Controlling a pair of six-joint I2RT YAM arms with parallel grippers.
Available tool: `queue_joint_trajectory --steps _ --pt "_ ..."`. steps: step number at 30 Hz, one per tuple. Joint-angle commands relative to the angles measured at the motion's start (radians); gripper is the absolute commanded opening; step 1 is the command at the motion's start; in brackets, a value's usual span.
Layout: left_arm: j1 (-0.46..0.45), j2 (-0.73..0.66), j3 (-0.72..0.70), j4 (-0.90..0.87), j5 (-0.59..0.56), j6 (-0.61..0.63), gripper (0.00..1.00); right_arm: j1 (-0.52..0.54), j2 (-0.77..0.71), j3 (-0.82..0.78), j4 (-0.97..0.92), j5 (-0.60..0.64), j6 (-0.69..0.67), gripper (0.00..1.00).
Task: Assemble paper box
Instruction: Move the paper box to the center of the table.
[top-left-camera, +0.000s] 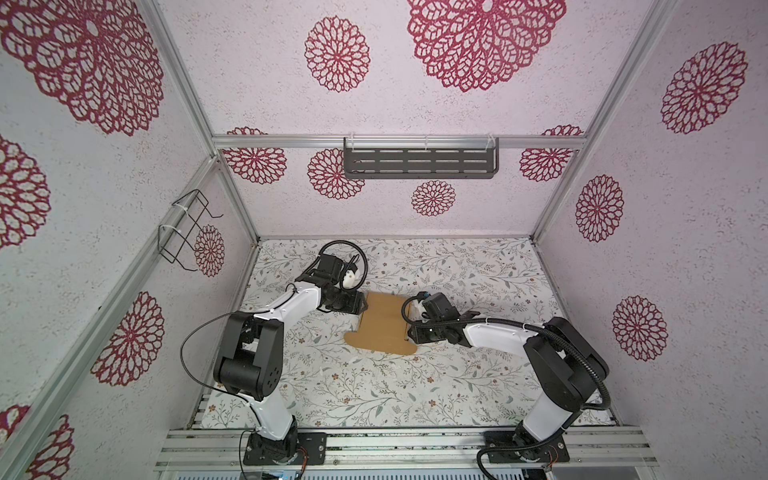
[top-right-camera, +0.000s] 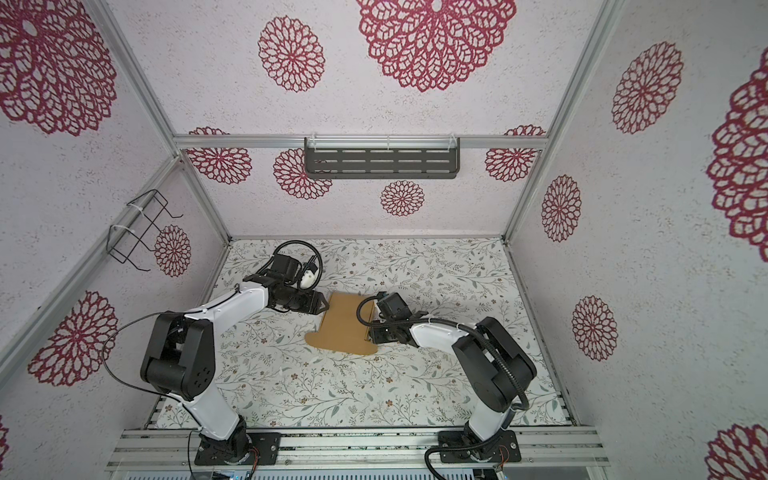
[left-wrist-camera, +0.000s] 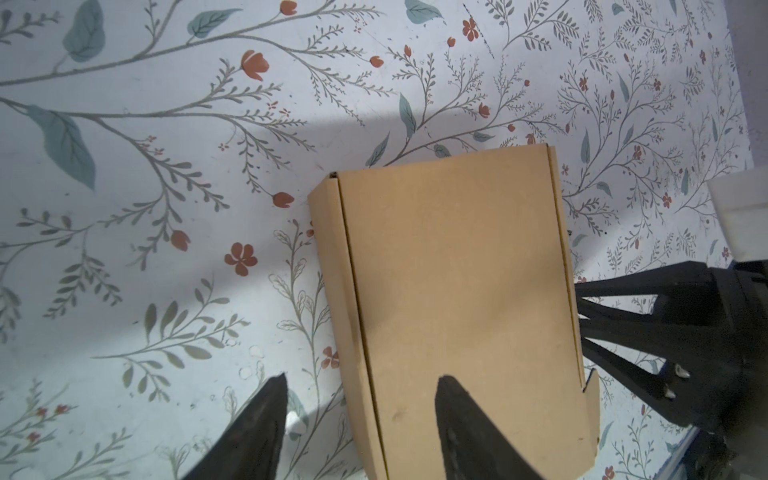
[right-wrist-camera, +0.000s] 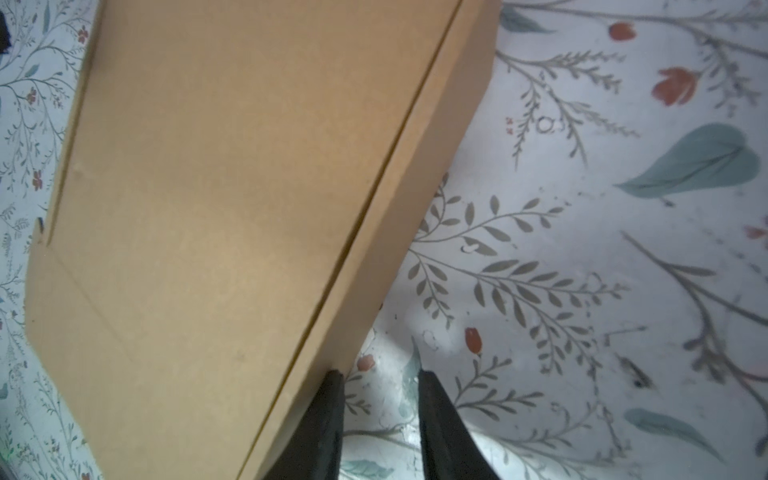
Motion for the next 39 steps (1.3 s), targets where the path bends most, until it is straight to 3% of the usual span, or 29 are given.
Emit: queue_joint_trajectory --steps 1,12,19,23,28,32,39 --pt "0.005 -0.008 -0.025 0.013 0.032 -0.005 0.57 0.012 -0.036 -0.001 0.048 -0.025 0.009 0.33" --pt "0.024 0.018 -0.033 0.025 0.037 -0.017 0.48 0.013 -0.056 -0.016 0.008 0.025 -0.040 0.33" --pt "0.026 0.044 -0.025 0.030 0.068 -0.018 0.40 -0.011 -0.170 -0.058 -0.004 0.113 -0.138 0.34" --pt "0.028 0.047 -0.027 0.028 0.071 -0.017 0.38 -0.019 -0.271 -0.099 0.030 0.162 -0.256 0.41" --pt "0.035 0.047 -0.032 0.036 0.057 -0.022 0.34 -0.043 -0.363 -0.154 0.112 0.241 -0.523 0.44" --pt "0.046 0.051 -0.041 0.046 0.060 -0.032 0.32 -0.044 -0.394 -0.204 0.211 0.246 -0.844 0.48" --pt "0.047 0.060 -0.037 0.047 0.091 -0.031 0.30 -0.058 -0.320 -0.242 0.362 0.221 -1.290 0.68"
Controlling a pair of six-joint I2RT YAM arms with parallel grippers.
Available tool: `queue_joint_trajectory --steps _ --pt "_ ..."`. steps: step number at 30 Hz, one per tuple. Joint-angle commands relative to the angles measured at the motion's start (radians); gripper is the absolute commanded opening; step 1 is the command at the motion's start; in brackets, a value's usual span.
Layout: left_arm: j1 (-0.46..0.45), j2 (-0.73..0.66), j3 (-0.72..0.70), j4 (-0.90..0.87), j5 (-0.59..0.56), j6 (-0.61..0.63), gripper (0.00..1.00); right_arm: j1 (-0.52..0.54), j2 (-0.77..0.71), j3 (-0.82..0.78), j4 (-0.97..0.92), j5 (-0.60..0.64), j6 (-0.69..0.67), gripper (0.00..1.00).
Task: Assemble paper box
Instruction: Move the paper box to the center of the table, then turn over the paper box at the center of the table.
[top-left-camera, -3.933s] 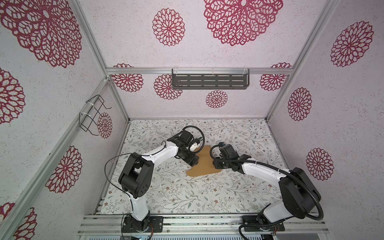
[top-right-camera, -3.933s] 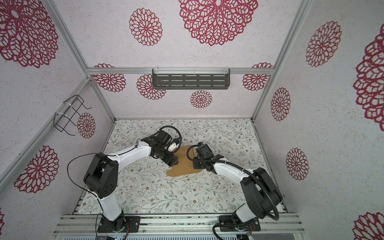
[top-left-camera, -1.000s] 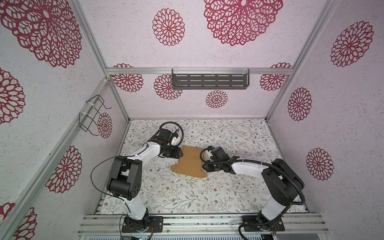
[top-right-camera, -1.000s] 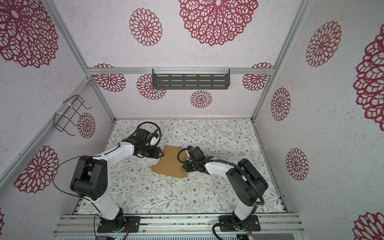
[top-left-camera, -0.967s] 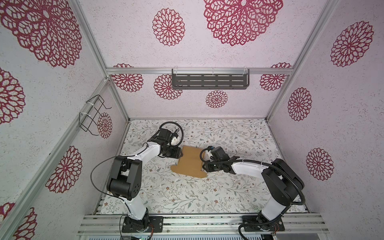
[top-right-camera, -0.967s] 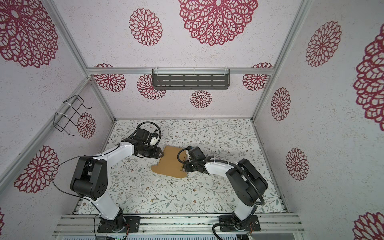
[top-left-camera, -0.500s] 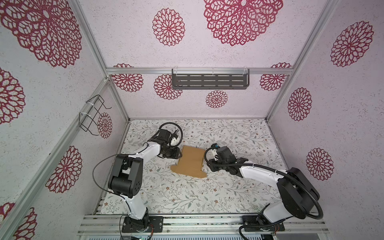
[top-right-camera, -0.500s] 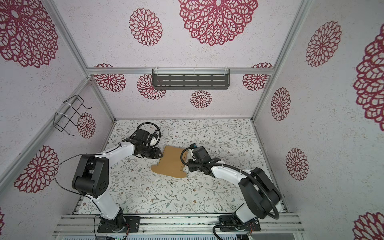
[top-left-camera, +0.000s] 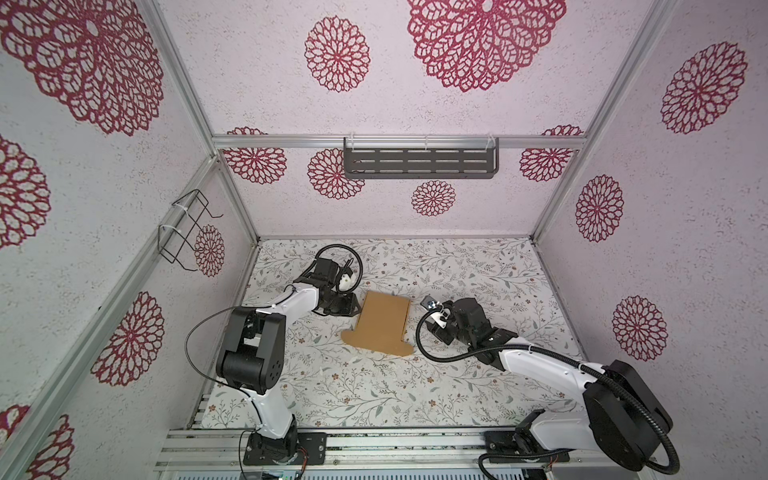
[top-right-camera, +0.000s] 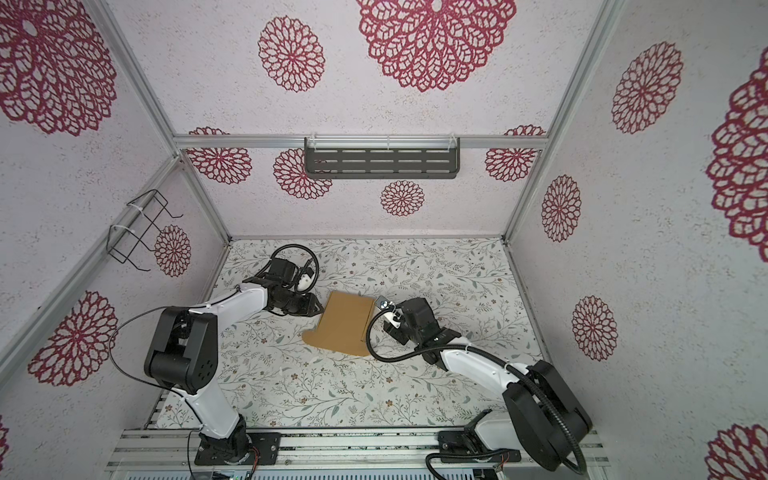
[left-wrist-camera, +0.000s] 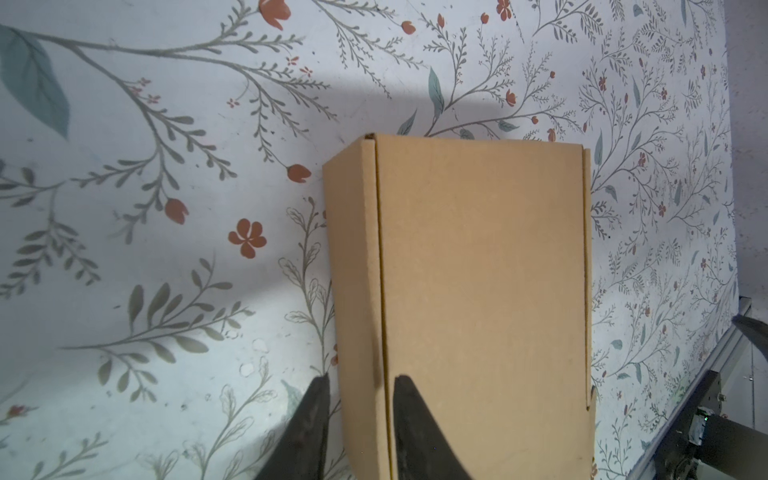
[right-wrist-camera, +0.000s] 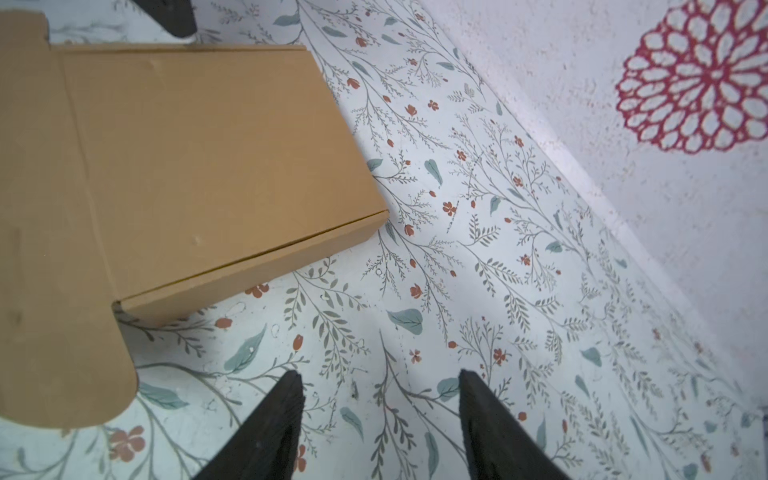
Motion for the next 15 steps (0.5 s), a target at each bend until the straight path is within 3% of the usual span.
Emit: queue_joint_trajectory --steps 1,7,15 --pt "0.006 0.018 -0.009 0.028 0.039 -0.003 0.30 -0.023 0.053 -0.001 0.145 -0.005 -0.300 0.70" --pt "0.008 0.019 -0.009 0.027 0.037 -0.001 0.29 -0.035 0.178 -0.034 0.337 -0.038 -0.357 0.80" --pt "0.019 0.030 -0.013 0.031 0.023 0.002 0.27 -0.009 0.306 -0.032 0.472 -0.047 -0.473 0.81"
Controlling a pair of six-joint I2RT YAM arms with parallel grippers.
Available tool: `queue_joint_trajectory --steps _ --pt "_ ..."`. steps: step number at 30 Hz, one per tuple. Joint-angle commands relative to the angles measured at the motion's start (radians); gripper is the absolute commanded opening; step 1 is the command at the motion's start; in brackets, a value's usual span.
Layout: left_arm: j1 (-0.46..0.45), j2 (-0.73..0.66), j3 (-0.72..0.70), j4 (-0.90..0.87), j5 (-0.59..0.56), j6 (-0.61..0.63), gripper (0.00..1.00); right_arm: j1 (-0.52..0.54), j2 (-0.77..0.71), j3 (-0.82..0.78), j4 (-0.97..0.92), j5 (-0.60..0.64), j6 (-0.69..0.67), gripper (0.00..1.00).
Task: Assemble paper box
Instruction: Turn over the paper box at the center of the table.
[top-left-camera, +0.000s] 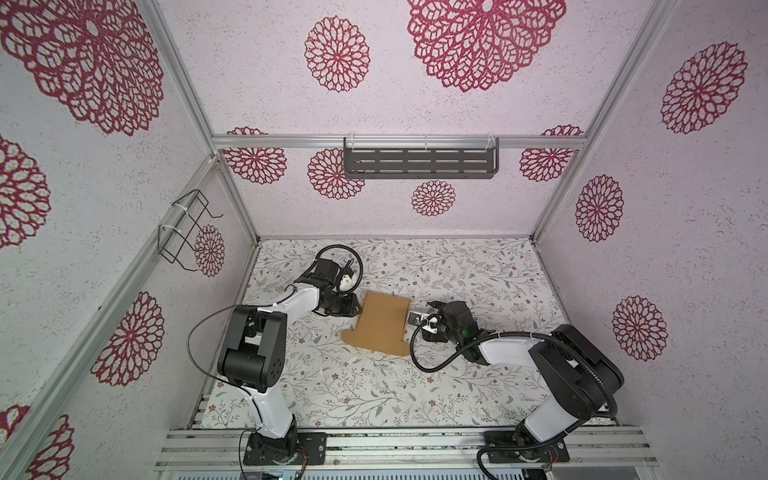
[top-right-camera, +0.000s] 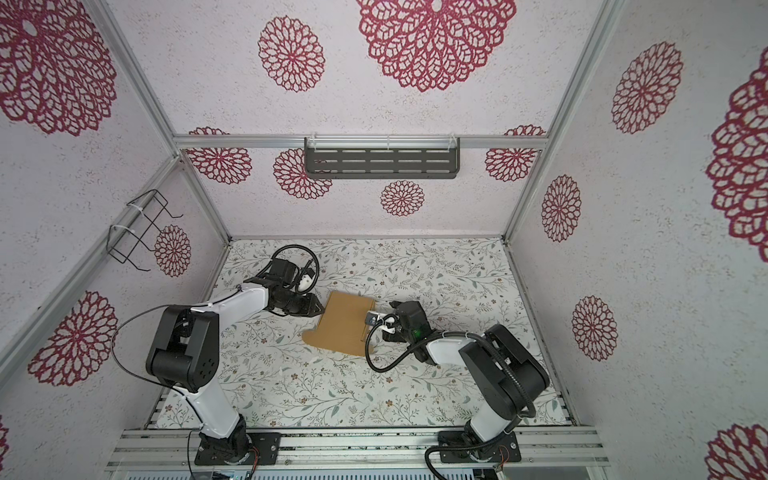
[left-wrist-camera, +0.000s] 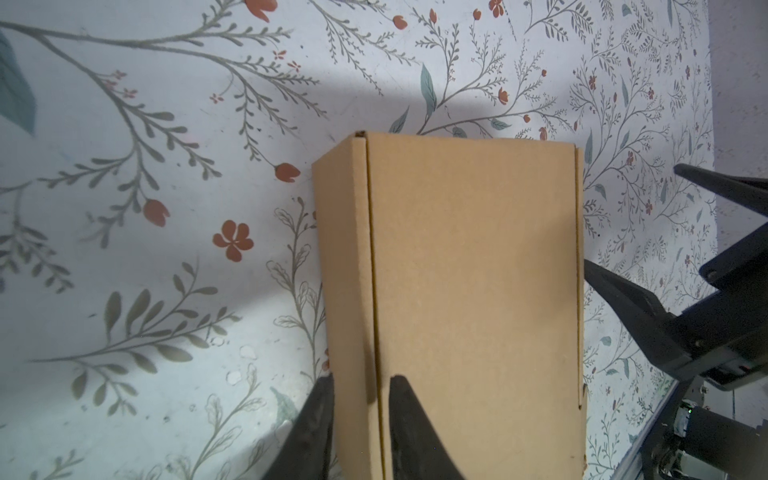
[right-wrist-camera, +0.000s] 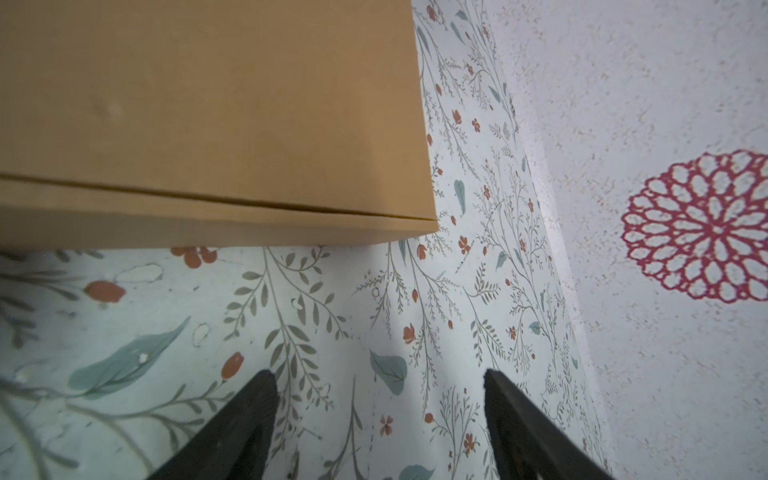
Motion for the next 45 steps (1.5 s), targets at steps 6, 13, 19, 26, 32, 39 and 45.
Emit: queue_joint_trajectory --steps 6,13,19,26,32,39,45 --pt "0.017 0.029 -0.007 0.014 0.015 0.011 0.26 0.021 0.060 -0.032 0.229 -0.024 -0.175 0.81" --pt "0.029 0.056 0.003 0.004 0.010 0.021 0.25 0.056 0.112 -0.030 0.243 -0.017 -0.220 0.81" --pt "0.043 0.057 0.009 0.001 0.003 0.021 0.24 0.080 0.117 -0.033 0.260 -0.020 -0.233 0.81" --pt "0.049 0.064 0.010 0.001 0.009 0.024 0.23 0.102 0.135 -0.013 0.259 -0.020 -0.282 0.81" --pt "0.050 0.065 0.009 0.000 0.011 0.026 0.23 0.136 0.134 -0.010 0.289 -0.011 -0.325 0.81" --pt "0.050 0.065 0.012 0.000 0.011 0.029 0.23 0.169 0.099 -0.009 0.309 0.020 -0.378 0.81" --pt "0.050 0.065 0.010 0.000 0.011 0.032 0.23 0.178 0.067 -0.026 0.334 0.039 -0.429 0.81"
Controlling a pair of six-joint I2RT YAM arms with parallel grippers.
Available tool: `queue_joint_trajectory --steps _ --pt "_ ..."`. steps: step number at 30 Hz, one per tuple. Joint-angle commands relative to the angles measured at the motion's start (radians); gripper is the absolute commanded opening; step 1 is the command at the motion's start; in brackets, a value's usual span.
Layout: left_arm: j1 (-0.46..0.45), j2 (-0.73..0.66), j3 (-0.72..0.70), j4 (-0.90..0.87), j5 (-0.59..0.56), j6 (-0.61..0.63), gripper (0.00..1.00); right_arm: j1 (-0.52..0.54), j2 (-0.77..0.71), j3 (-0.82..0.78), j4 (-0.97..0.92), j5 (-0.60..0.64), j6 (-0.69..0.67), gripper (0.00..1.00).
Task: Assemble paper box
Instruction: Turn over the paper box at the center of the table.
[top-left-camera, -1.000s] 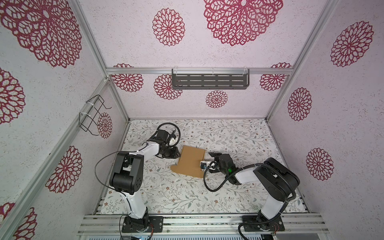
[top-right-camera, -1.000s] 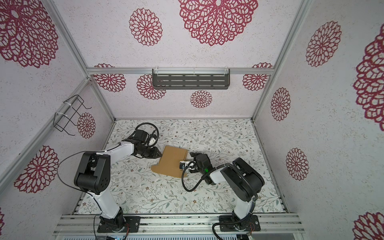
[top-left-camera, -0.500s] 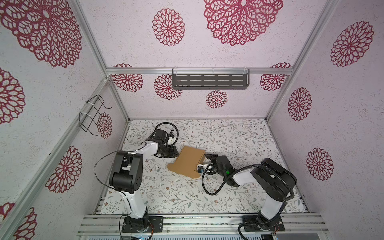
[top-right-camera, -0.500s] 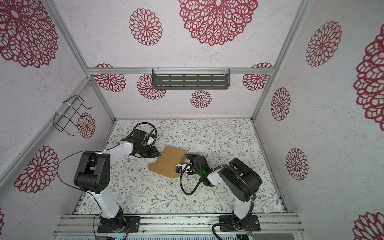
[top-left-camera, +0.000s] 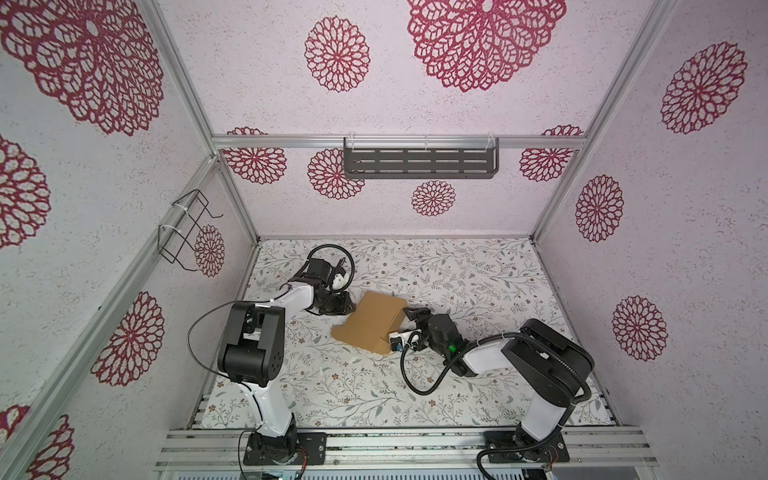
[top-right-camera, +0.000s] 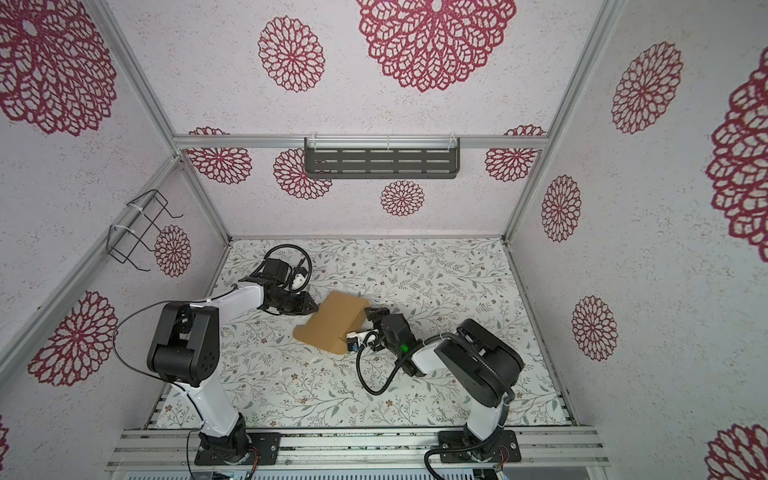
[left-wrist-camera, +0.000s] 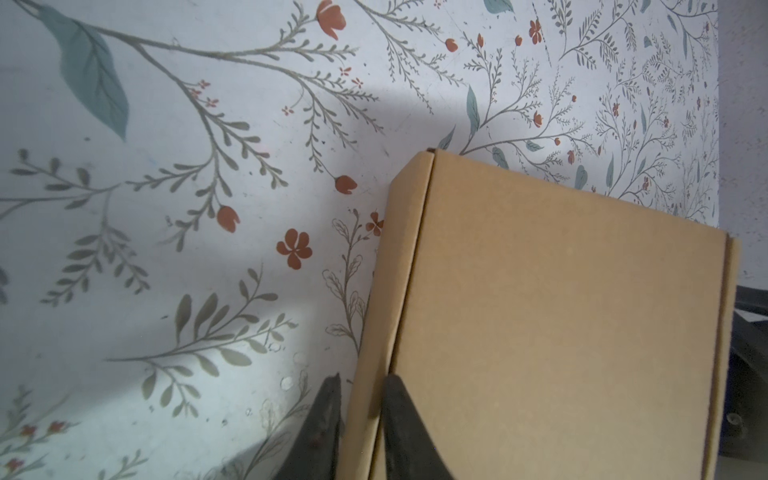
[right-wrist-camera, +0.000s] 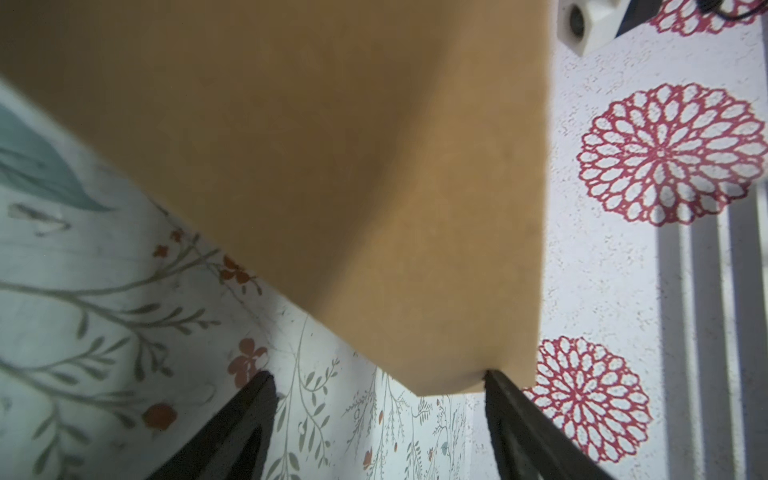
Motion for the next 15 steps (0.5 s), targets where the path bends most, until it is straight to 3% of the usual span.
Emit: queue_joint_trajectory --steps 1,9,15 --pt "-0.004 0.030 0.007 -0.017 -0.001 0.024 0.23 0.021 -0.044 -0.003 0.049 -0.002 -0.069 0.81" --pt "-0.004 0.026 0.006 -0.019 -0.003 0.026 0.23 0.035 -0.097 -0.022 0.025 0.007 -0.109 0.81" --pt "-0.005 0.024 0.004 -0.017 -0.002 0.027 0.23 0.039 -0.165 0.016 -0.107 -0.018 -0.106 0.81"
